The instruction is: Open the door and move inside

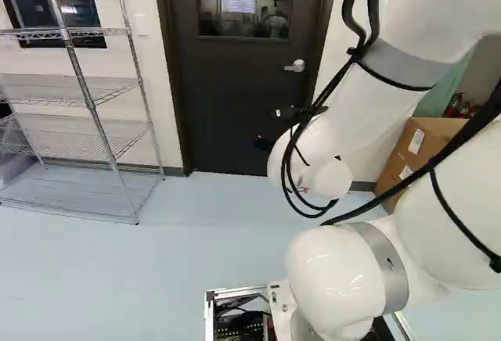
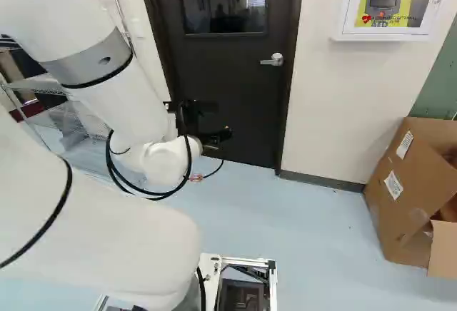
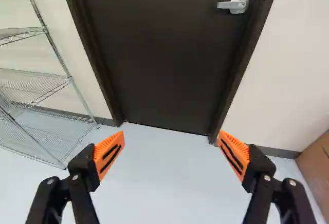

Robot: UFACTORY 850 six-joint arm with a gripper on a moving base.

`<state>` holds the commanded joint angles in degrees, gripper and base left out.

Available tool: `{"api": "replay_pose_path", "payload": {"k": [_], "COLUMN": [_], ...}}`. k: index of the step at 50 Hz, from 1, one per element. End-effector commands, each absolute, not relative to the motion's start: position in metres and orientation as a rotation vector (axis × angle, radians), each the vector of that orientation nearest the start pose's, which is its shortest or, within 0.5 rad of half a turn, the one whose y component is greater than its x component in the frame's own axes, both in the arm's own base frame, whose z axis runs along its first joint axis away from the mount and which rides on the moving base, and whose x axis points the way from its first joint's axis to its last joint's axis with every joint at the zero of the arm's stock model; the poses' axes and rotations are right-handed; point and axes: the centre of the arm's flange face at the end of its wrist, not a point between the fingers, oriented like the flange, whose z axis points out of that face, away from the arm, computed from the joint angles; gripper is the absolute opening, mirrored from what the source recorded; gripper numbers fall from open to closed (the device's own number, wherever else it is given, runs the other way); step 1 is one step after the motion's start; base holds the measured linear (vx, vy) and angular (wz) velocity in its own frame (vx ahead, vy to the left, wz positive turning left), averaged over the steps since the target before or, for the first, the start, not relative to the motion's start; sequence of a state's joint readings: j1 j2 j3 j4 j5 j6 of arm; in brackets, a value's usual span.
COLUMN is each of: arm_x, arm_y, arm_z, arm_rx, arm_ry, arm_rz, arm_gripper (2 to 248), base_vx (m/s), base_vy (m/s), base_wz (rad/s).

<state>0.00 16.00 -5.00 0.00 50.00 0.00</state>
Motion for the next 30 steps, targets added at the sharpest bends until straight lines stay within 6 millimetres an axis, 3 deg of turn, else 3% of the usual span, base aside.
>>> {"api": "replay_pose_path", "payload": {"k": [30], "arm_x": [0.2703], "arm_y": [0.0], "arm_z": [0.3656], "arm_rx": [-2.558], "arm_ry": [0.0], "arm_rz": [-1.824], "arm_gripper": [247], "base_vx": [0.149], "base_vy": [0.011], "base_wz": [-0.012]}}
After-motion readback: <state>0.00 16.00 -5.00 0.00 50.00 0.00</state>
